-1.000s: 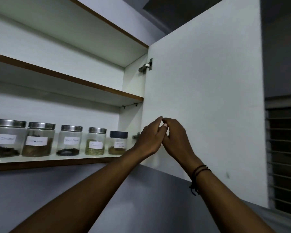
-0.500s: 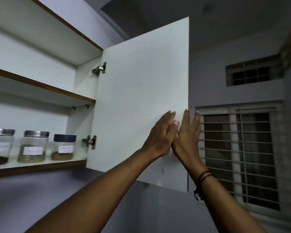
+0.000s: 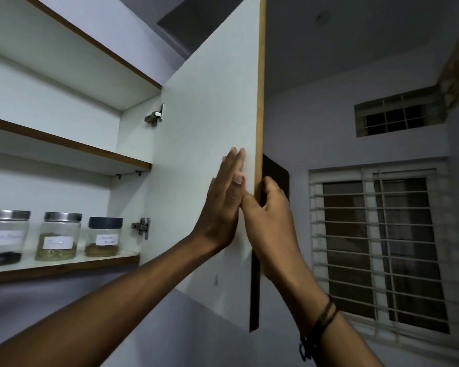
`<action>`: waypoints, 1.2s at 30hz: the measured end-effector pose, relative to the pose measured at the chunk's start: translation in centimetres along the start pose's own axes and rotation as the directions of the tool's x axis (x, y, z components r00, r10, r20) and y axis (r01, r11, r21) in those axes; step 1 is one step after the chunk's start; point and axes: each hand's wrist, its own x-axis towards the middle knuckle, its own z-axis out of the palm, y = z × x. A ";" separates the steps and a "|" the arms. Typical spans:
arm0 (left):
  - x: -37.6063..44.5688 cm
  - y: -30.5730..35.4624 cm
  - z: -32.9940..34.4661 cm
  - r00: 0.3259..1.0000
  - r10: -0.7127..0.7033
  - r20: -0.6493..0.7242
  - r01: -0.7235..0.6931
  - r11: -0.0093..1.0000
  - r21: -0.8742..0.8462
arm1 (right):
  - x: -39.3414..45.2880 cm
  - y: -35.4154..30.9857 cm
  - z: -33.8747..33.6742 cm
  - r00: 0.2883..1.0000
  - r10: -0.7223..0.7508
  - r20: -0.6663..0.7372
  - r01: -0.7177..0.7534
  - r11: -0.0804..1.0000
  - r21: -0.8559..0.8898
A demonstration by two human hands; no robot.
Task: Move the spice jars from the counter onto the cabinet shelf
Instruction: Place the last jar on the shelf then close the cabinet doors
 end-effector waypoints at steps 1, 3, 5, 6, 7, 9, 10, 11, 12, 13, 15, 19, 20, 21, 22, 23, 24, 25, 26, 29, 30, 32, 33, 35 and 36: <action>-0.5 0.7 -1.4 1.000 0.010 -0.021 -0.011 1.000 -0.019 | -0.9 -1.1 0.6 0.998 -0.048 0.029 0.047 0.998 0.033; -1.4 1.8 -4.5 0.998 0.027 -0.059 -0.030 0.998 -0.049 | -2.4 -3.1 2.4 0.985 -0.155 0.078 0.150 0.986 0.074; -2.3 2.4 -8.2 0.998 0.019 -0.067 -0.027 0.991 -0.130 | -3.6 -4.9 4.8 0.959 -0.261 0.107 0.250 0.963 0.103; -2.8 2.7 -10.3 0.998 0.010 -0.064 -0.020 0.987 -0.160 | -4.0 -5.6 6.3 0.943 -0.315 0.110 0.301 0.945 0.127; -3.3 2.9 -12.8 0.998 0.001 -0.068 -0.012 0.987 -0.163 | -4.5 -6.4 8.1 0.922 -0.372 0.111 0.353 0.923 0.154; -4.2 3.1 -16.9 0.995 -0.033 -0.091 0.017 0.986 -0.165 | -5.0 -7.3 11.3 0.868 -0.477 0.136 0.459 0.877 0.143; -4.6 3.0 -19.0 0.991 -0.051 -0.124 0.033 0.989 -0.145 | -5.2 -7.6 13.1 0.841 -0.517 0.157 0.500 0.855 0.135; -5.1 3.0 -21.4 0.983 -0.065 -0.171 0.044 0.992 -0.121 | -5.6 -8.2 15.3 0.817 -0.547 0.180 0.530 0.837 0.139; -5.6 2.9 -23.5 0.973 -0.082 -0.214 0.060 0.992 -0.107 | -5.9 -8.4 17.4 0.799 -0.566 0.203 0.549 0.824 0.139; -5.8 2.7 -25.0 0.960 -0.115 -0.255 0.087 0.989 -0.117 | -6.0 -8.4 19.2 0.784 -0.578 0.224 0.564 0.815 0.130; -6.7 2.4 -28.7 0.924 -0.182 -0.336 0.162 0.983 -0.088 | -6.7 -8.9 23.5 0.768 -0.583 0.266 0.565 0.812 0.147; -8.0 1.6 -35.1 0.834 -0.274 -0.480 0.339 0.939 0.053 | -7.6 -9.2 30.8 0.735 -0.575 0.359 0.583 0.807 0.097; -8.2 1.3 -36.3 0.814 -0.284 -0.507 0.384 0.917 0.104 | -7.7 -9.2 32.4 0.725 -0.566 0.392 0.583 0.808 0.088; -8.3 1.1 -37.3 0.795 -0.289 -0.533 0.424 0.893 0.148 | -7.8 -9.2 33.9 0.711 -0.557 0.428 0.584 0.808 0.080; -8.4 0.8 -38.2 0.779 -0.294 -0.553 0.458 0.870 0.183 | -7.8 -9.1 35.2 0.701 -0.547 0.458 0.584 0.809 0.072; -8.4 0.5 -38.9 0.767 -0.299 -0.567 0.484 0.850 0.207 | -7.8 -9.0 36.4 0.692 -0.539 0.480 0.588 0.807 0.059; -8.5 0.1 -39.6 0.759 -0.299 -0.578 0.503 0.833 0.231 | -7.9 -9.0 37.5 0.684 -0.536 0.495 0.595 0.802 0.046; -8.6 -0.3 -40.2 0.757 -0.295 -0.583 0.515 0.819 0.254 | -7.9 -8.8 38.4 0.678 -0.539 0.500 0.607 0.794 0.033; -8.6 -0.7 -40.6 0.756 -0.293 -0.586 0.523 0.808 0.271 | -7.9 -8.7 39.3 0.674 -0.544 0.501 0.619 0.785 0.020; -8.5 -1.7 -41.4 0.754 -0.273 -0.598 0.527 0.795 0.302 | -7.8 -8.3 40.8 0.668 -0.544 0.508 0.632 0.775 -0.002; -8.5 -2.0 -41.5 0.751 -0.267 -0.603 0.528 0.792 0.307 | -7.8 -8.1 41.1 0.664 -0.546 0.512 0.637 0.771 -0.004; -8.6 -2.6 -41.7 0.751 -0.262 -0.607 0.528 0.790 0.312 | -7.6 -7.7 41.6 0.652 -0.557 0.515 0.644 0.765 0.012; -8.6 -2.8 -41.9 0.752 -0.256 -0.607 0.524 0.791 0.315 | -7.5 -7.6 41.7 0.648 -0.565 0.511 0.648 0.761 0.020; -8.8 -3.4 -42.2 0.755 -0.243 -0.609 0.516 0.794 0.322 | -7.4 -7.4 42.0 0.646 -0.578 0.498 0.660 0.751 0.015; -8.8 -3.6 -42.4 0.757 -0.234 -0.611 0.511 0.794 0.330 | -7.3 -7.2 42.1 0.648 -0.581 0.492 0.664 0.748 0.009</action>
